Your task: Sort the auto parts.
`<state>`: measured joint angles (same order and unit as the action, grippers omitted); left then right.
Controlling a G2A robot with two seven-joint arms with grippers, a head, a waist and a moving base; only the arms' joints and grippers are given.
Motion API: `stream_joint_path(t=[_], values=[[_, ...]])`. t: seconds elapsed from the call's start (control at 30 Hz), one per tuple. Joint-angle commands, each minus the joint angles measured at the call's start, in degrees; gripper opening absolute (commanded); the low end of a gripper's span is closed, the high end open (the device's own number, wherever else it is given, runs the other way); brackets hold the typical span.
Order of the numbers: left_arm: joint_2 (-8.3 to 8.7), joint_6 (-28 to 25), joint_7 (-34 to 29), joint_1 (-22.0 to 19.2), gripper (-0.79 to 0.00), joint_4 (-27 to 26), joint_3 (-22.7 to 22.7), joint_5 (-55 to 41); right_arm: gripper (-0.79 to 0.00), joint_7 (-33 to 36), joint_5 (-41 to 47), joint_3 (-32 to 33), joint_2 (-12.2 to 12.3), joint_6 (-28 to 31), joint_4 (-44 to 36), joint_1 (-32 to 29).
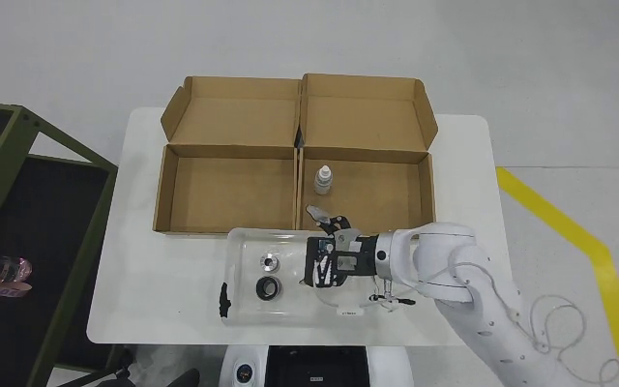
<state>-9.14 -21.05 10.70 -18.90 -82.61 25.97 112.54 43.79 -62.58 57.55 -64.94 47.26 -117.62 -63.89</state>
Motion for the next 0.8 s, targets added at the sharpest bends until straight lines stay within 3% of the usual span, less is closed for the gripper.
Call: stream_joint_path(t=[0.0,0.37,0.77], values=[[0.0,0.0,0.0,0.0,0.0,0.0,0.0,0.0,0.0,0.9,-0.7,-0.7,0.1,0.3,0.1,-0.1],[0.0,0.0,0.0,0.0,0.0,0.0,0.0,0.0,0.0,5.1,-7.7,-4.7,0.6,0.6,-1.3,-1.4],[0.0,0.0,0.0,0.0,0.0,0.0,0.0,0.0,0.0,8.0,-9.0,-8.0,0.8,1.5,1.4,-0.9]])
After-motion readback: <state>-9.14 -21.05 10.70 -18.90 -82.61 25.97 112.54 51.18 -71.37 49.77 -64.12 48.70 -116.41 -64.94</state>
